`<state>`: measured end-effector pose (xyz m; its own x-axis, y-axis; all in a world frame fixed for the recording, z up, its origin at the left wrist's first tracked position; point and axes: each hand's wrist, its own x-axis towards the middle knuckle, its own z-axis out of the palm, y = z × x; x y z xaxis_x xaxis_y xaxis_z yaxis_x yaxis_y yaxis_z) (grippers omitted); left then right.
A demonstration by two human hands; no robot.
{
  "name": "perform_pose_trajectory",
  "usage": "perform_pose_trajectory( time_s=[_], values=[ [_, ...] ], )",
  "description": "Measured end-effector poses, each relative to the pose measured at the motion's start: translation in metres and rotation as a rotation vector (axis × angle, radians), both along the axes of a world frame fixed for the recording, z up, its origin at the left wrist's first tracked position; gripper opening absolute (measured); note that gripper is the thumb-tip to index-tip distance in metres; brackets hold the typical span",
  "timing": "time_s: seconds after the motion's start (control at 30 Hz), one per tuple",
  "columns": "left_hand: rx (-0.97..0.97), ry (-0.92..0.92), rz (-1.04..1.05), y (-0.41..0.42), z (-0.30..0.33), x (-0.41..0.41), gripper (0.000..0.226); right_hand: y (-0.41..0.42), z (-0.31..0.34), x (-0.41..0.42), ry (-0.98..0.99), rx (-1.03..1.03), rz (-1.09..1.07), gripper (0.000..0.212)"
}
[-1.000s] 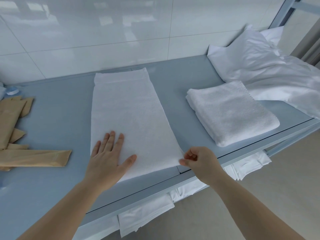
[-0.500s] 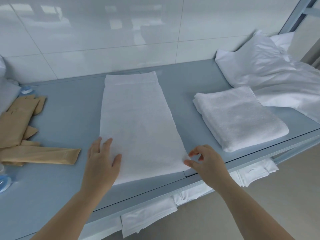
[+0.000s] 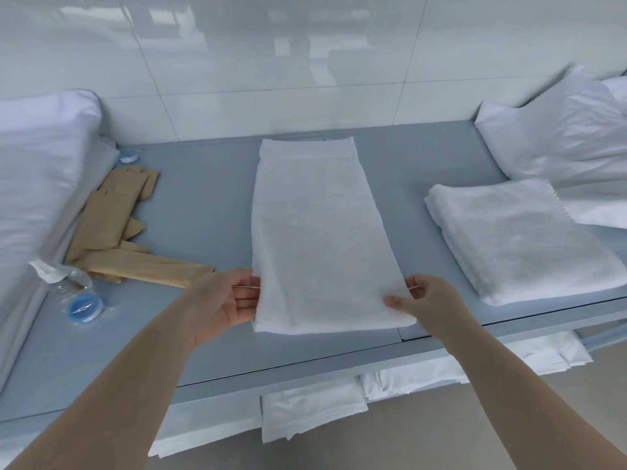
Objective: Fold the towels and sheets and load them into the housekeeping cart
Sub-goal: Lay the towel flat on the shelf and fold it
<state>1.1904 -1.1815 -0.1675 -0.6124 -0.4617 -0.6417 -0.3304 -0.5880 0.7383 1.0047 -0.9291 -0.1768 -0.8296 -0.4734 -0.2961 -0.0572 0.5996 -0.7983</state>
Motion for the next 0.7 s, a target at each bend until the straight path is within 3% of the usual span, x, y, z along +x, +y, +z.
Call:
perform_pose_trajectory(
  time_s=[0.17,0.37,0.5,0.7],
  values=[
    [-0.019,-0.009,-0.04,0.0,0.003,-0.008,0.03,-0.002,-0.002,-0.004,-0.088,-0.055,-0.03,0.013],
    [0.138,0.076,-0.077,0.001,0.004,-0.011,0.03,-0.001,-0.007,-0.005,-0.064,-0.052,-0.074,0.011],
    [0.059,0.007,-0.252,0.002,0.005,-0.007,0.02,-0.001,-0.008,-0.006,-0.039,-0.069,-0.112,0.01],
    [-0.156,-0.116,-0.193,0.001,0.0,0.002,0.027,0.002,-0.006,-0.005,-0.122,-0.132,-0.188,0.01]
  ],
)
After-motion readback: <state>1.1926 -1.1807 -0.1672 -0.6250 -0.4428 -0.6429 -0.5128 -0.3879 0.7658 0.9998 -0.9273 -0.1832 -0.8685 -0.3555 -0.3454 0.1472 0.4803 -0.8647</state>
